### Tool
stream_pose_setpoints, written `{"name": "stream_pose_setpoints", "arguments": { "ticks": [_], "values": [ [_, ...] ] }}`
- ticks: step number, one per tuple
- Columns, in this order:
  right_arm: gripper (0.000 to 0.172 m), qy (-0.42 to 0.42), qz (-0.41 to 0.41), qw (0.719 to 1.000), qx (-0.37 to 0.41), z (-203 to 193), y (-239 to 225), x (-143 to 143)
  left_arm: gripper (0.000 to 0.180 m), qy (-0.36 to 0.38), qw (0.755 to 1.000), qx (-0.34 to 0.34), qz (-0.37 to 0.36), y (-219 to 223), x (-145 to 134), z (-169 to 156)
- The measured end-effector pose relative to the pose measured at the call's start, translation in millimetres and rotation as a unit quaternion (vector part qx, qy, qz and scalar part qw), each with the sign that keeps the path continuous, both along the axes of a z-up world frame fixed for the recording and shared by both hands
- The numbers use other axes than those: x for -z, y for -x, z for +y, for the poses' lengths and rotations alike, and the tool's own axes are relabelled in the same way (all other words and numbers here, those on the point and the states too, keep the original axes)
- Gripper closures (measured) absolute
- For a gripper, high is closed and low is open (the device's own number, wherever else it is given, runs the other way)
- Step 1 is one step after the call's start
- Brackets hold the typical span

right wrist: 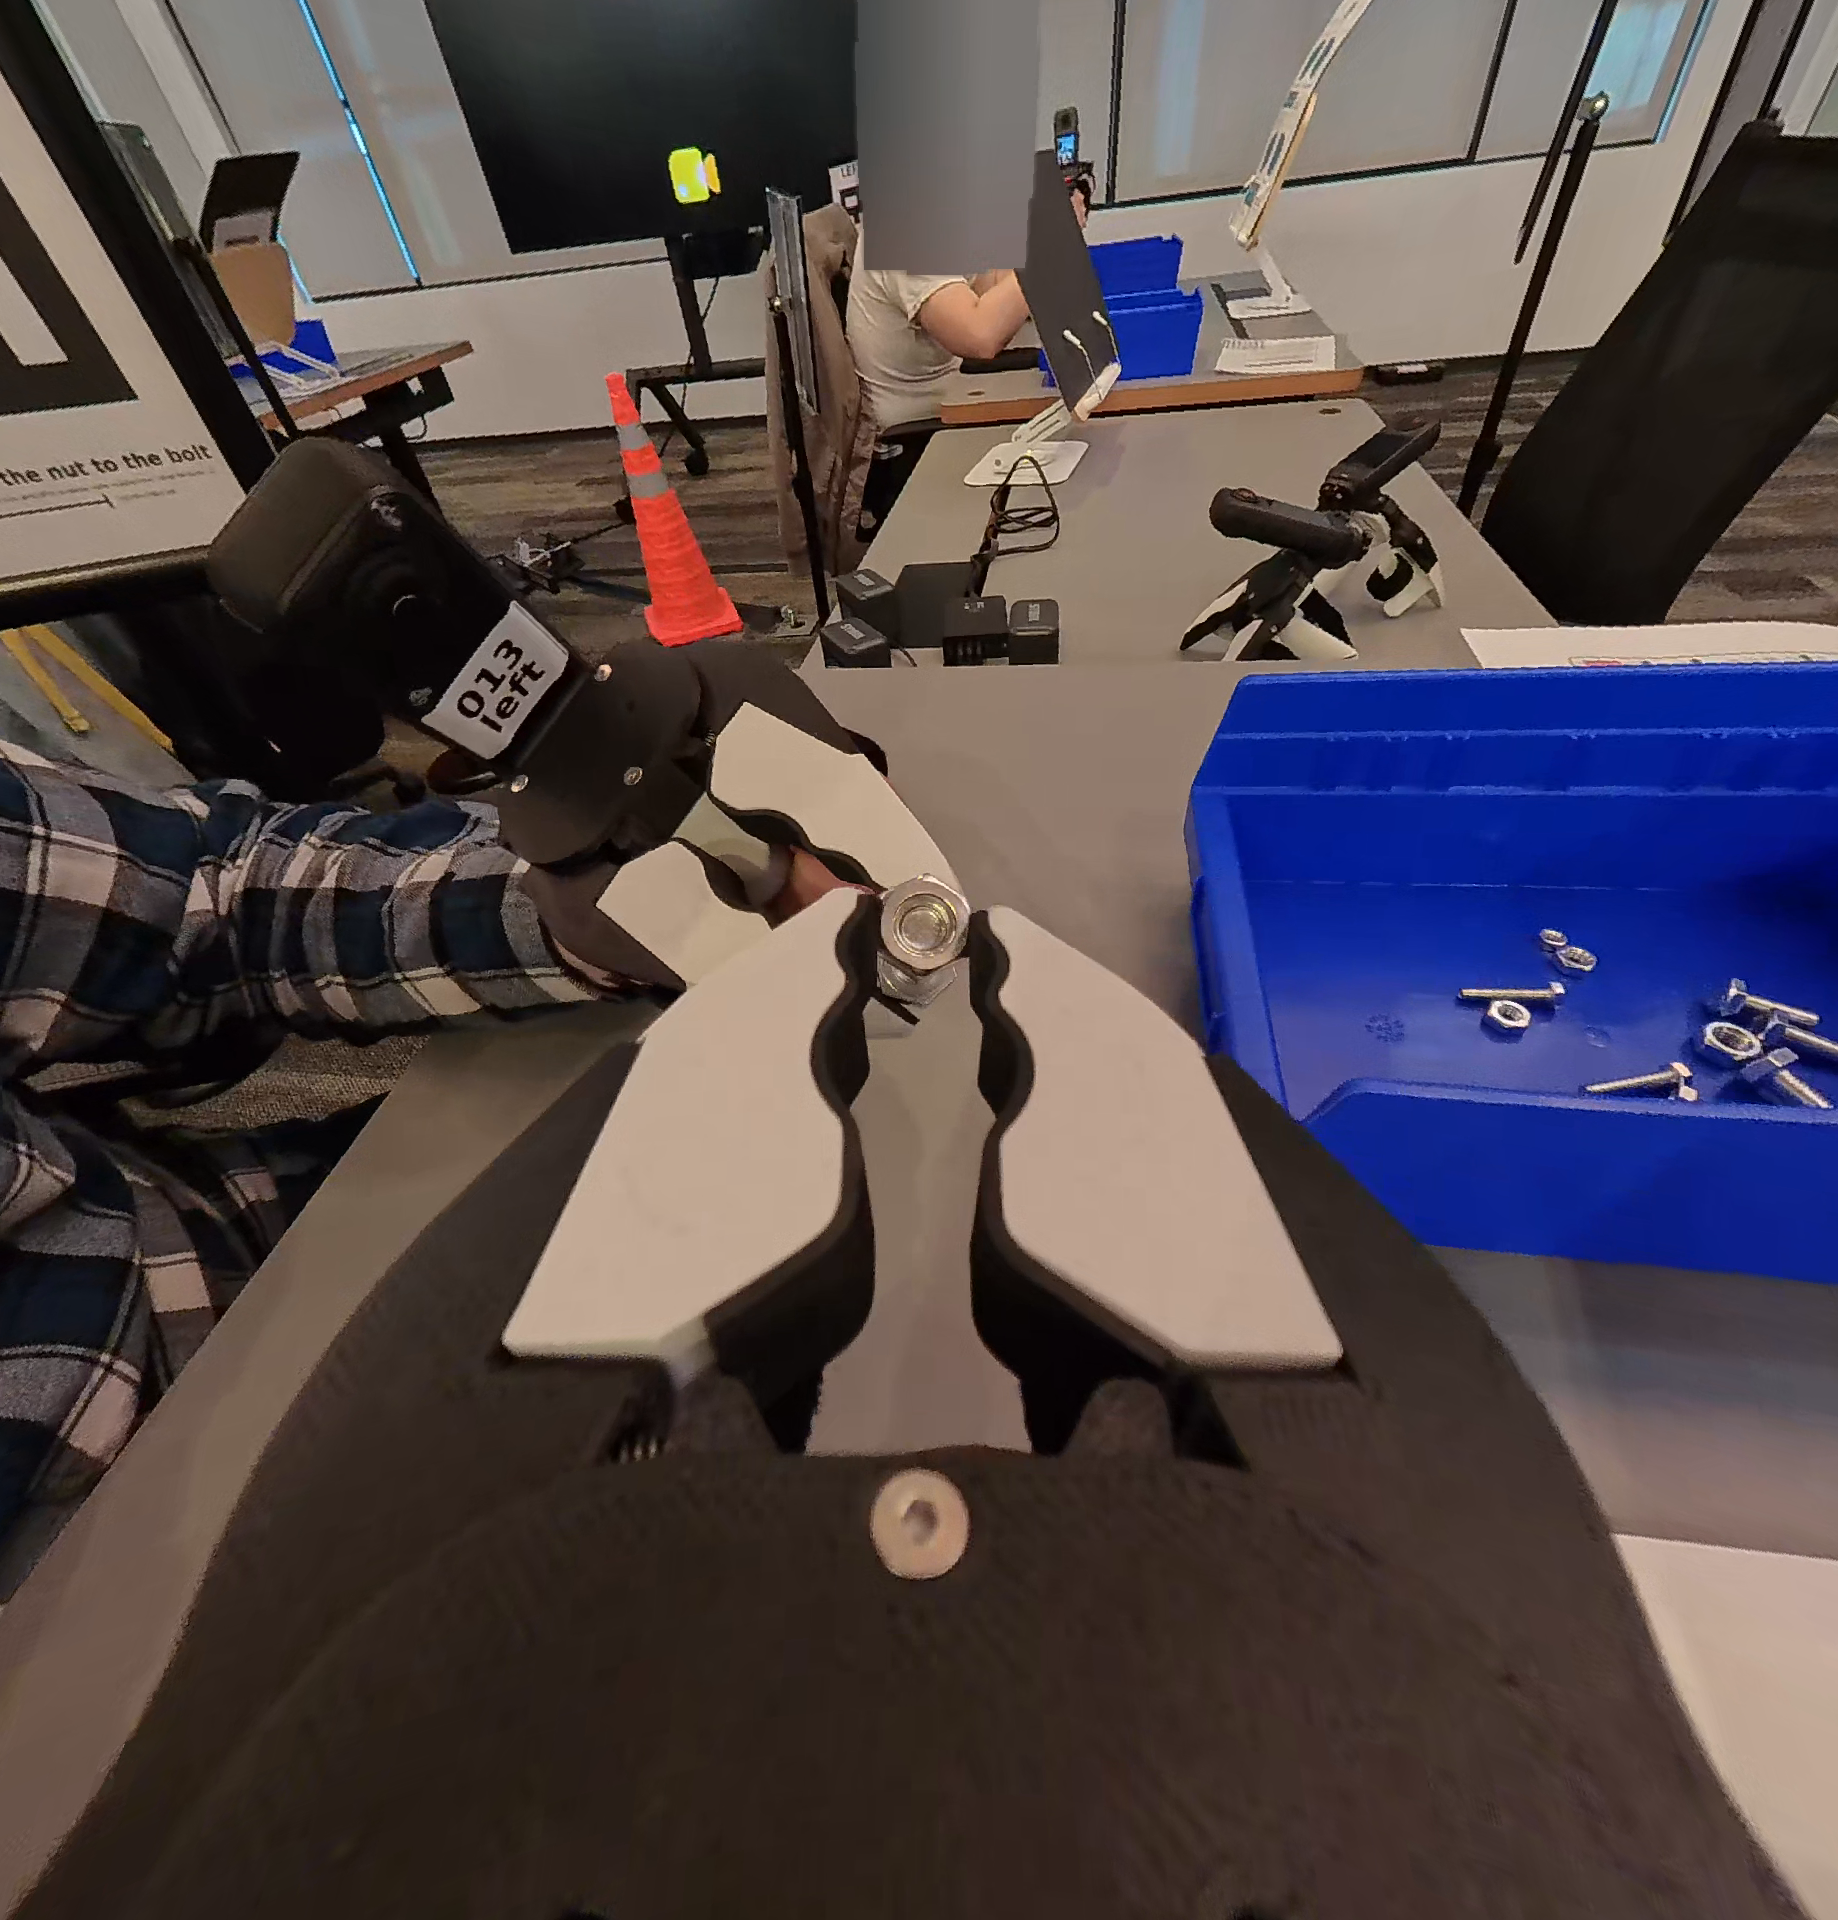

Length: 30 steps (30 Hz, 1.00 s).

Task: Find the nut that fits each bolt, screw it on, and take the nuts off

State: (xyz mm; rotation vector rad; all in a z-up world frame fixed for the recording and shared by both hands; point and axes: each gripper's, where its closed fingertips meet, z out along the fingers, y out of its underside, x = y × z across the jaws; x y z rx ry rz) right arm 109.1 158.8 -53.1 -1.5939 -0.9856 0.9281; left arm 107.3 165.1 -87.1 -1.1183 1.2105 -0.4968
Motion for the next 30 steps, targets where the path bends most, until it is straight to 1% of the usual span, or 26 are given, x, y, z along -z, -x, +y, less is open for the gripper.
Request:
{"name": "stream_pose_setpoints", "arguments": {
  "ticks": [10, 15, 30],
  "values": [
    [0.154, 0.013, 0.007, 0.999, 0.046, 6.4, 2.3, -2.2, 0.163, -0.069, 0.995, -0.073, 0.014, 4.8, -4.4, 9.5],
    [0.154, 0.047, 0.024, 0.995, 0.089, 13.2, 1.4, -0.4, 0.163, -0.096, 0.99, -0.104, 0.024, 7.1, -5.1, 13.2],
    [0.154, 0.028, 0.009, 0.996, 0.088, 9.2, 6.2, -2.3, 0.162, -0.08, 0.992, -0.094, 0.015, 6.1, -4.0, 13.5]
  ]
}}
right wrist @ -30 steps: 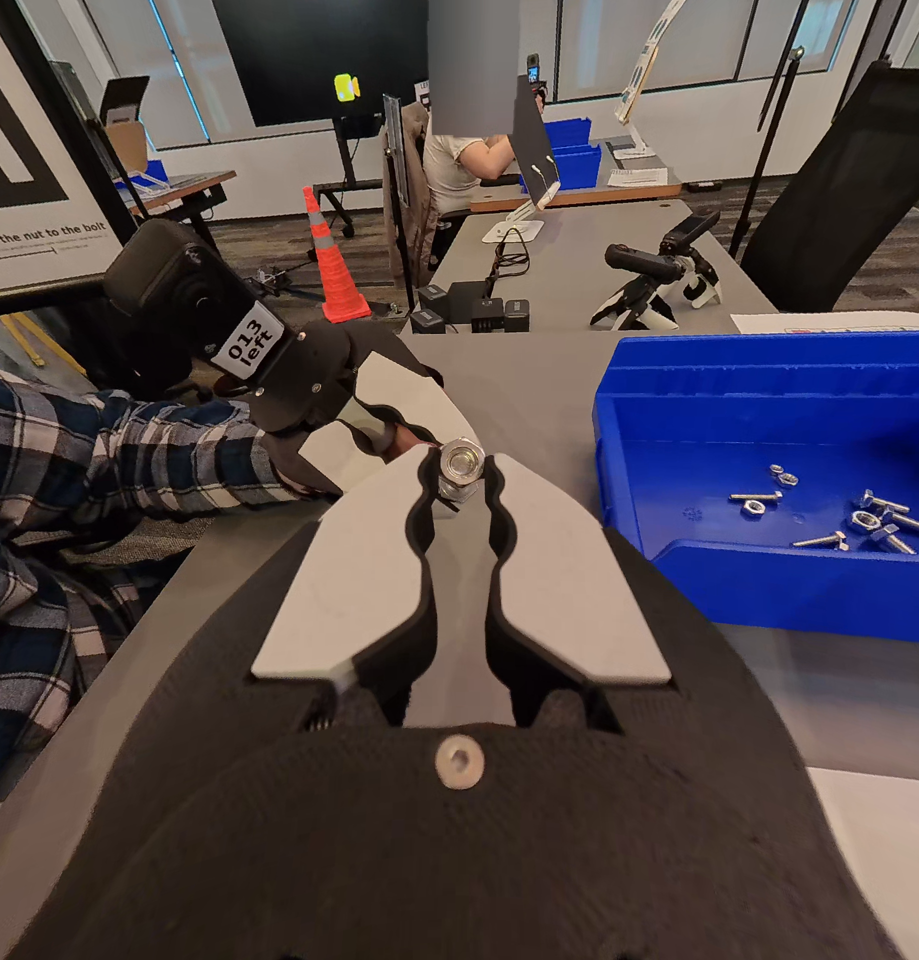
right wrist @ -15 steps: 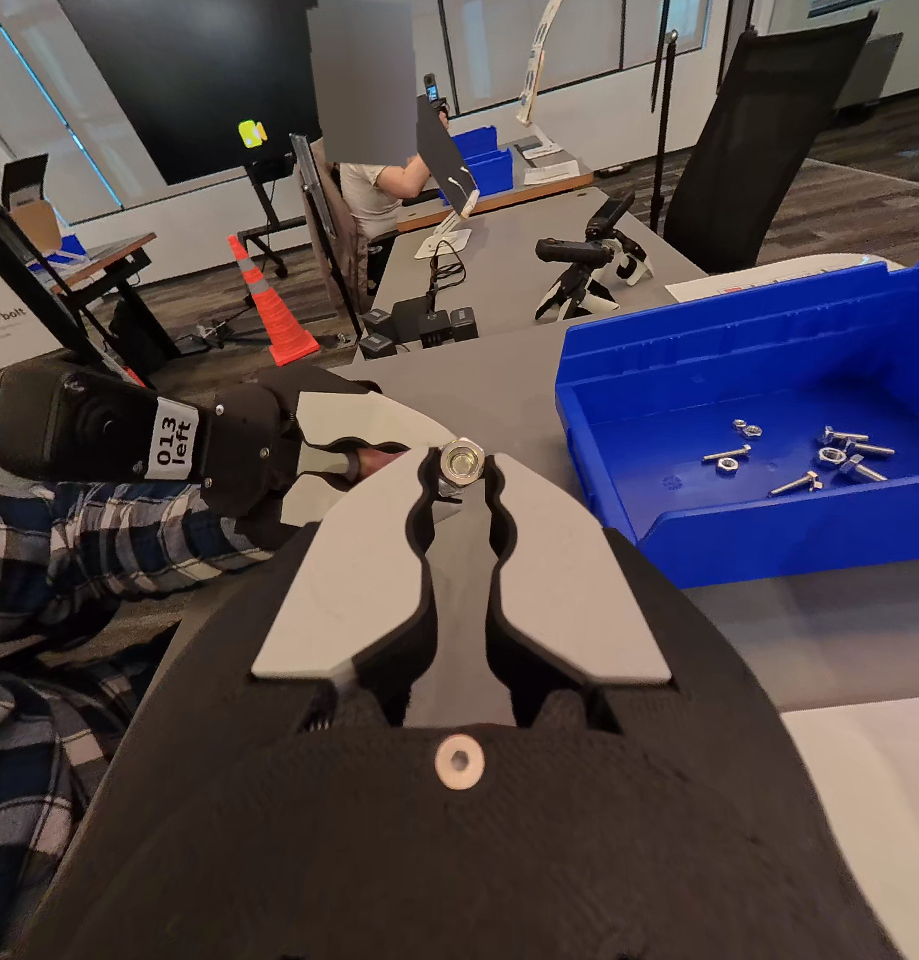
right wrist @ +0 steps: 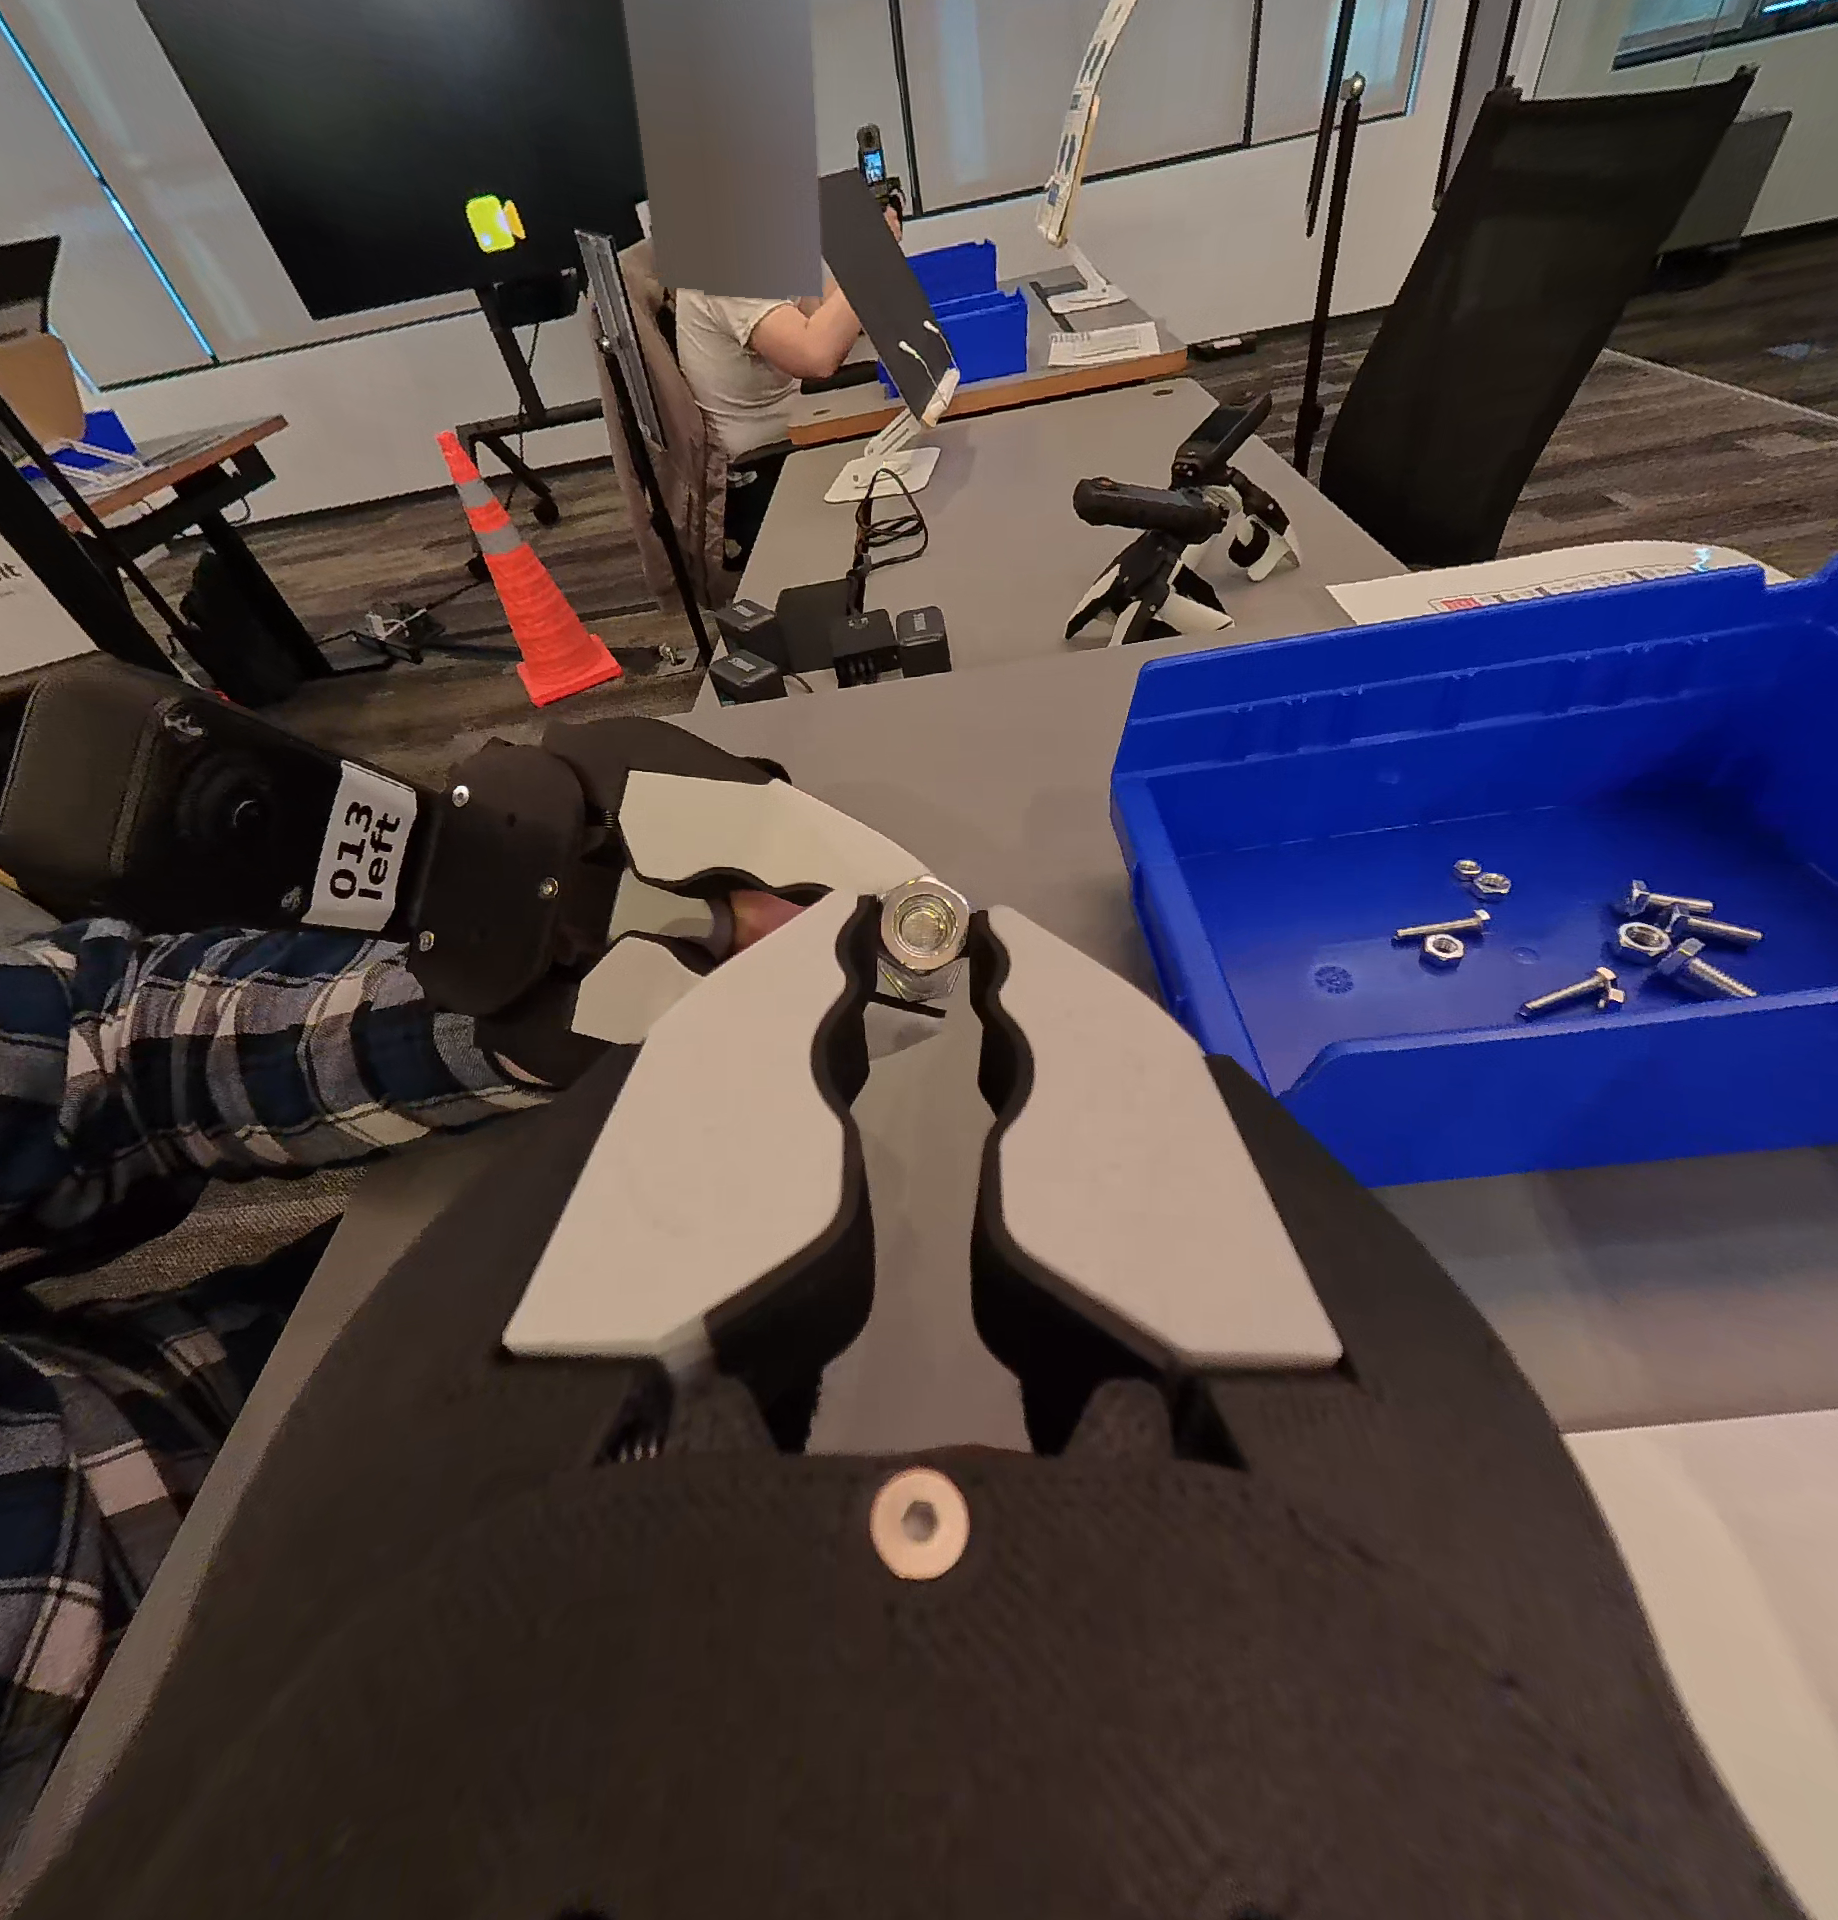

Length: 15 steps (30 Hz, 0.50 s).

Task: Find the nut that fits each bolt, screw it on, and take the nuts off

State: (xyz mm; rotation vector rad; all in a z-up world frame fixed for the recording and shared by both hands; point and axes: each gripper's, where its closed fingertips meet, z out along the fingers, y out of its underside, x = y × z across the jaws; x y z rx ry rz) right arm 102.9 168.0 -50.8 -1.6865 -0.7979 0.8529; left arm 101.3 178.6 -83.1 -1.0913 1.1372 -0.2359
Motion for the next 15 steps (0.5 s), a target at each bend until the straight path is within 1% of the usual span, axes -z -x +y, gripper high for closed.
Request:
{"name": "stream_pose_setpoints", "arguments": {
  "ticks": [8, 15],
  "values": [
    [0.154, -0.005, -0.003, 1.0, 0.009, -1.4, 3.1, -1.4, 0.162, -0.007, 1.0, -0.009, -0.002, 0.5, -1.1, 0.6],
    [0.154, -0.012, -0.015, 1.0, -0.007, -4.8, 5.1, -1.1, 0.162, 0.0, 1.0, 0.009, -0.002, -0.5, -0.2, -1.9]
  ]
}}
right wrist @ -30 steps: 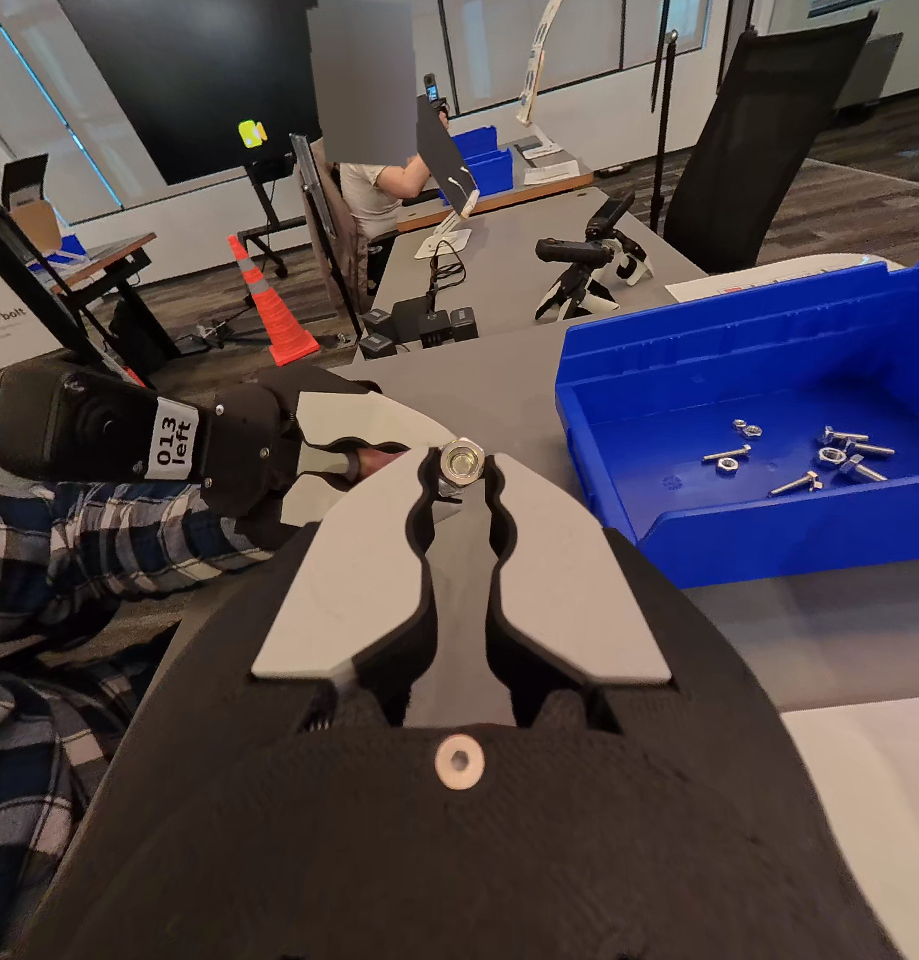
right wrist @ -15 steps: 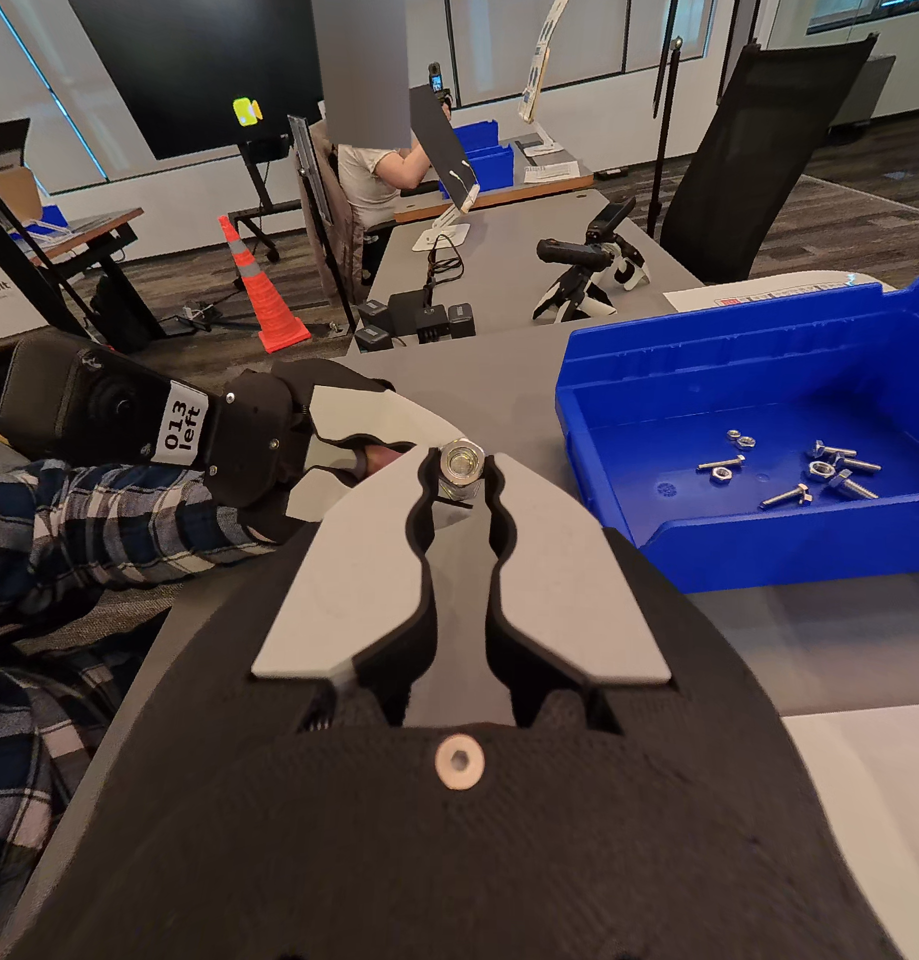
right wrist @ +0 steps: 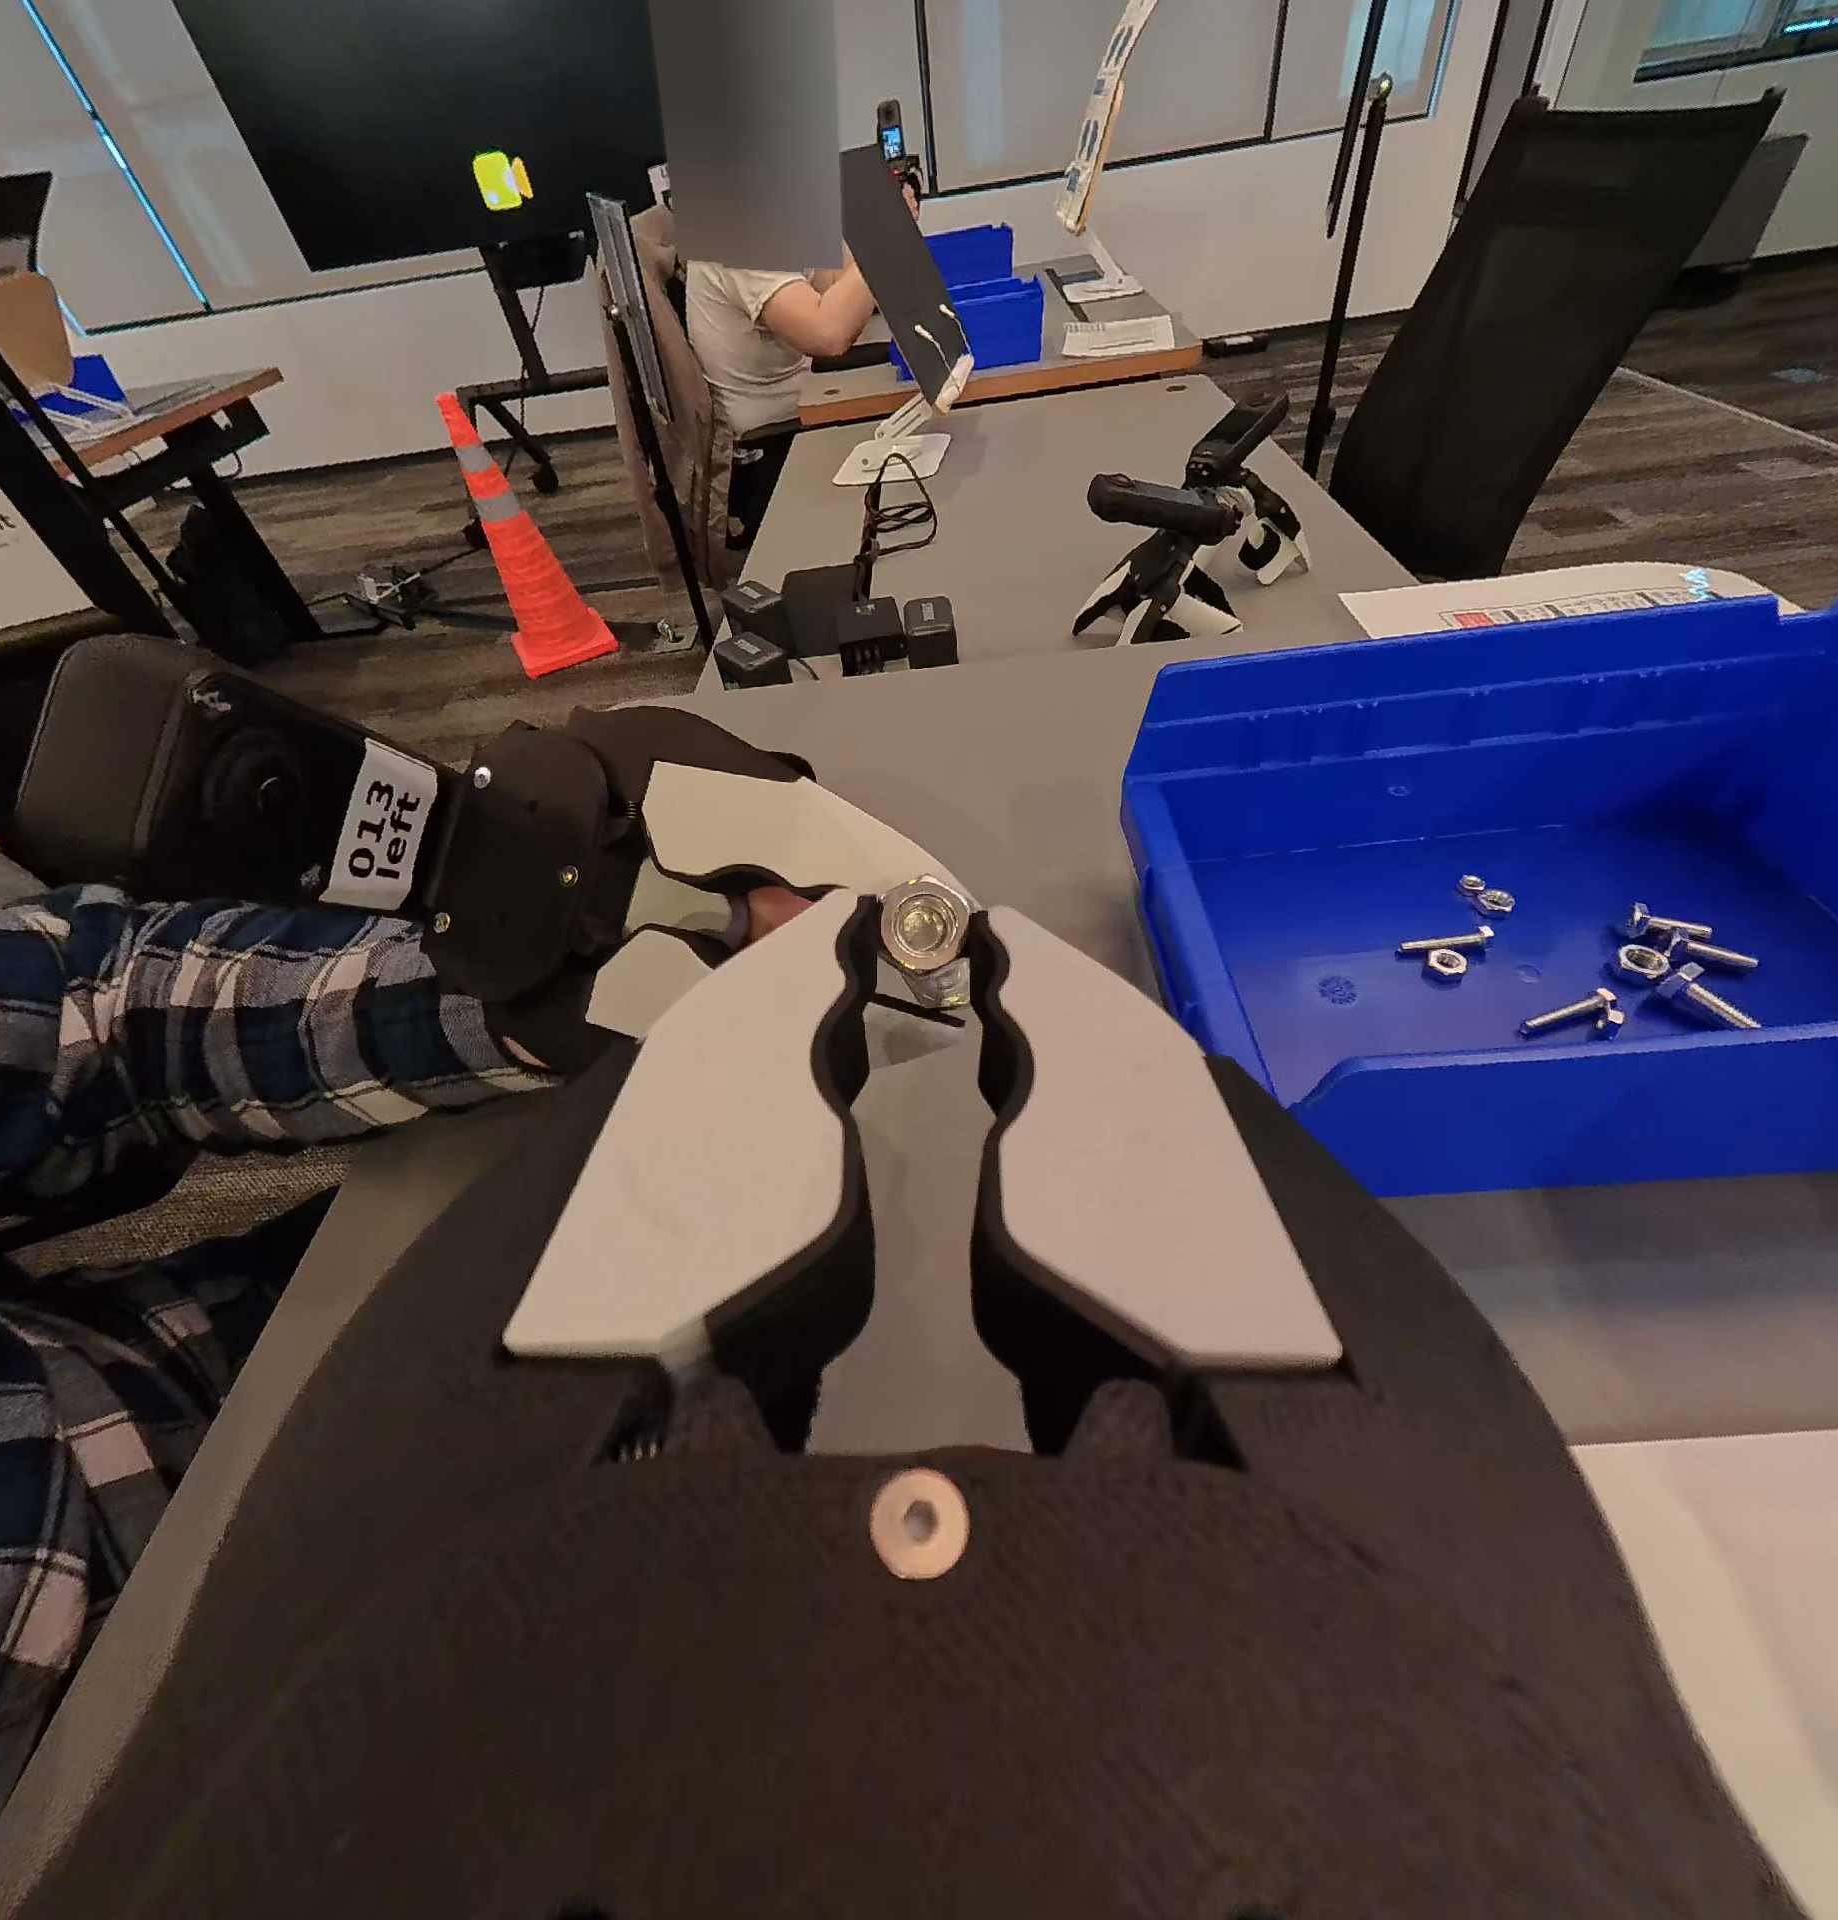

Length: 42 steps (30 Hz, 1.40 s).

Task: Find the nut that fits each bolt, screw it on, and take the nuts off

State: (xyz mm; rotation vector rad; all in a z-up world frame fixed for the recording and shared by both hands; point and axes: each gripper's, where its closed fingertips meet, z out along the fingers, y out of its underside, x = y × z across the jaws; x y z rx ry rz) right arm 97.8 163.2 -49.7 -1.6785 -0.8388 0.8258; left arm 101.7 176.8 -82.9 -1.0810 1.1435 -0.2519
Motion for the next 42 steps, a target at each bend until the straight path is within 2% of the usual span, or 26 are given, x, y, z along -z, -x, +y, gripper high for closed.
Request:
{"name": "stream_pose_setpoints", "arguments": {
  "ticks": [29, 39, 42],
  "values": [
    [0.154, -0.034, -0.028, 0.999, -0.003, -2.1, -1.7, -2.4, 0.163, -0.004, 1.0, 0.009, -0.003, 1.1, -2.1, -3.5],
    [0.155, -0.032, -0.018, 0.999, -0.024, -5.6, -3.1, -6.2, 0.162, 0.039, 0.996, 0.075, 0.011, -6.6, 5.3, -16.1],
    [0.155, -0.043, -0.015, 0.998, -0.047, -11.7, -4.1, -13.6, 0.162, 0.081, 0.99, 0.112, 0.002, -7.2, 6.8, -20.1]
  ]
}}
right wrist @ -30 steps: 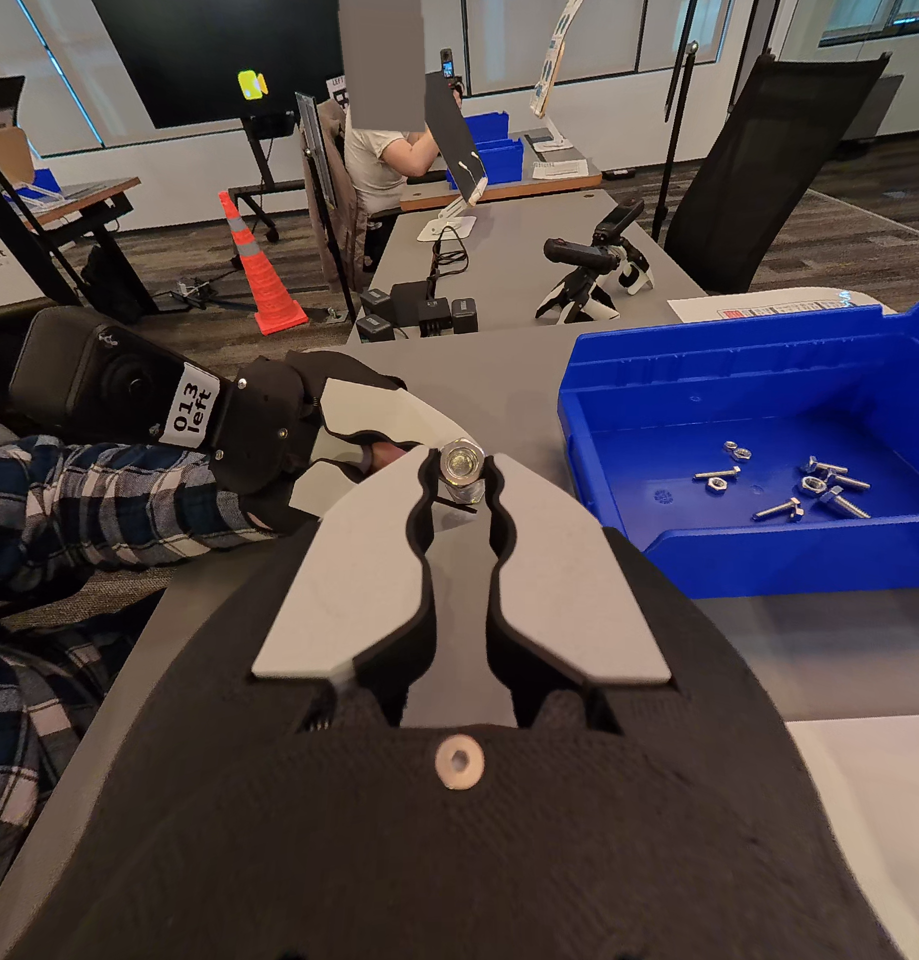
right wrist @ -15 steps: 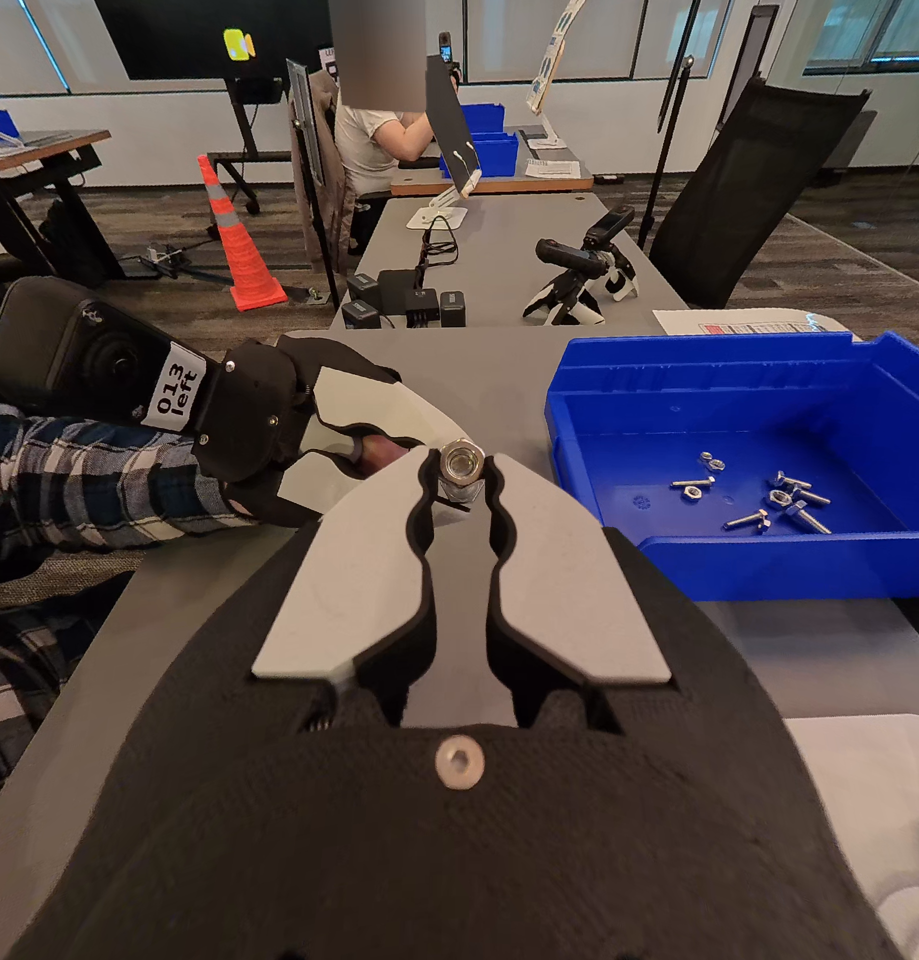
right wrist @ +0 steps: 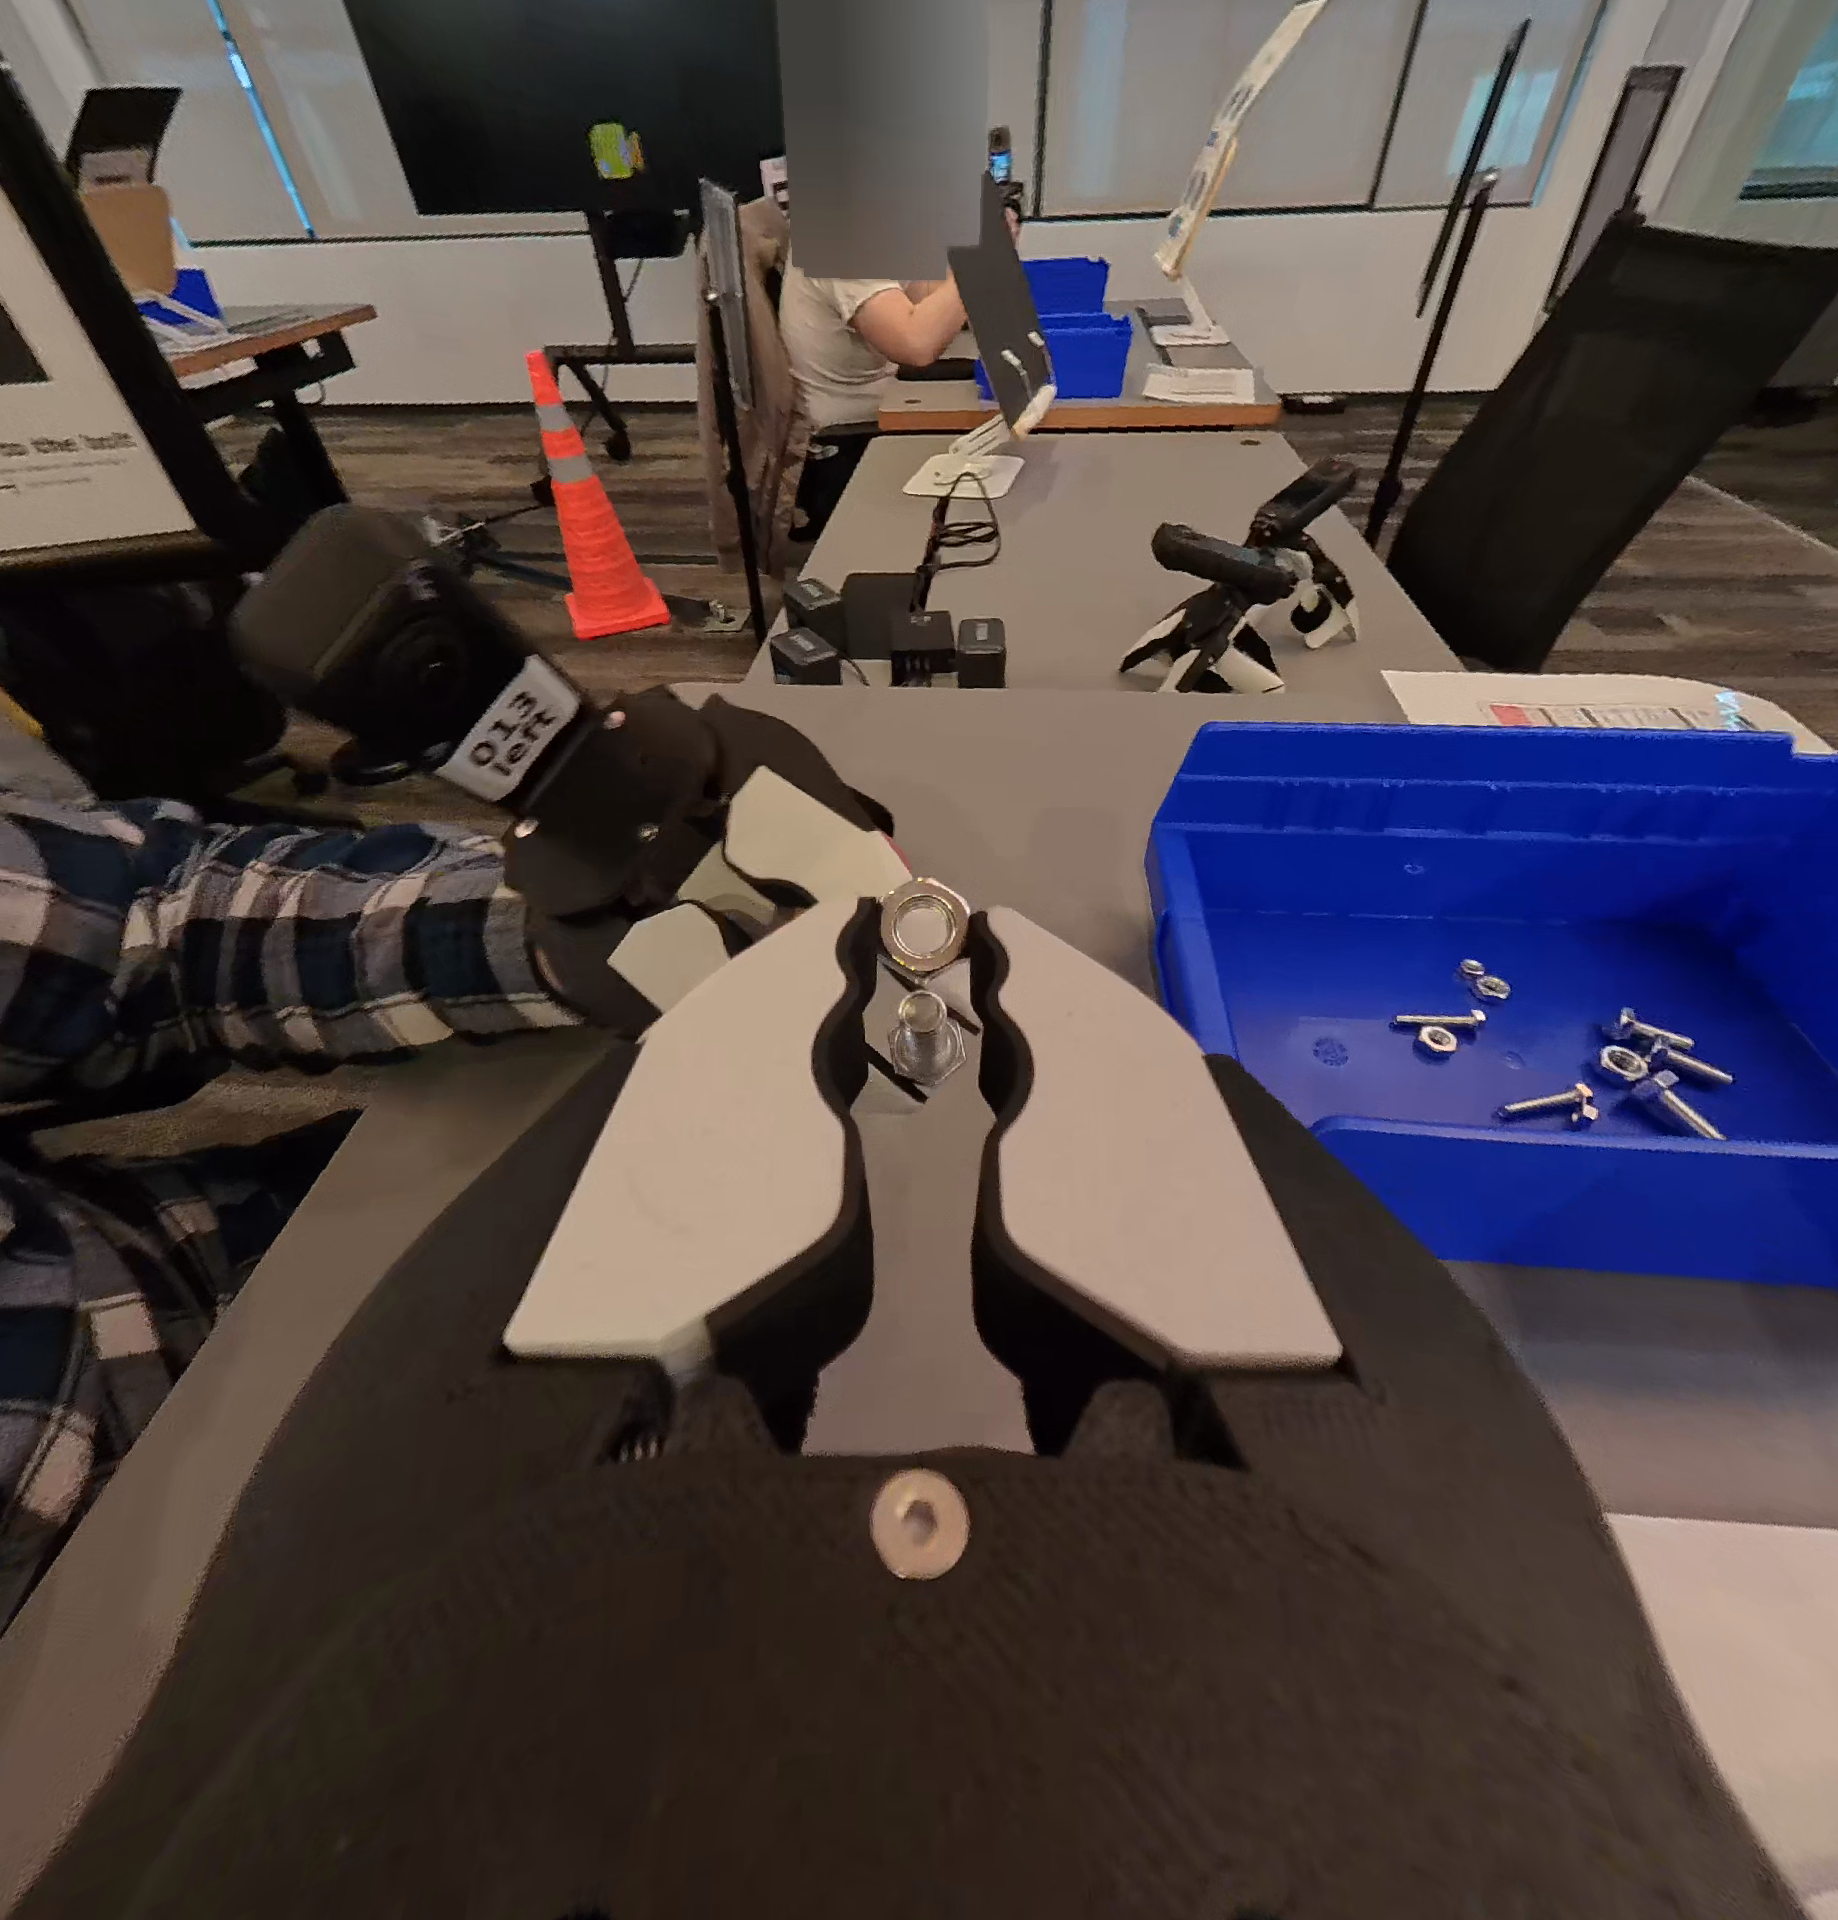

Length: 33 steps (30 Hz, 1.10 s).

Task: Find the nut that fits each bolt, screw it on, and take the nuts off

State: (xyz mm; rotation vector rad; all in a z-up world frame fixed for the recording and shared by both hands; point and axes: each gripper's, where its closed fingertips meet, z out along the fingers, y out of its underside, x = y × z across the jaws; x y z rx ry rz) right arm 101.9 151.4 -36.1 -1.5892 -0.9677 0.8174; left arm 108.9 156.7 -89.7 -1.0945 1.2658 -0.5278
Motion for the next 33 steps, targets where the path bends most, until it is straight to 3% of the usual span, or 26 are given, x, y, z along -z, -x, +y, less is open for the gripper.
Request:
{"name": "stream_pose_setpoints", "arguments": {
  "ticks": [4, 8, 17, 25, 33],
  "values": [
    [0.154, -0.02, -0.026, 0.999, -0.039, -11.9, -6.4, -8.5, 0.162, 0.097, 0.992, 0.085, -0.015, -1.2, 3.0, -10.7],
    [0.154, -0.042, -0.062, 0.993, -0.092, -28.8, -9.4, -11.8, 0.163, 0.195, 0.961, 0.196, -0.014, -1.9, 7.7, -31.1],
    [0.154, -0.029, -0.134, 0.965, -0.223, -64.9, -4.1, 15.9, 0.163, 0.267, 0.898, 0.348, 0.015, -0.3, 15.3, -74.7],
    [0.154, -0.023, -0.162, 0.946, -0.278, -82.6, -2.9, 31.1, 0.163, 0.291, 0.862, 0.414, 0.022, 2.8, 15.3, -96.3],
    [0.154, -0.026, -0.172, 0.941, -0.29, -88.1, 0.2, 35.7, 0.163, 0.285, 0.863, 0.417, 0.025, 1.8, 17.3, -99.4]
  ]
}}
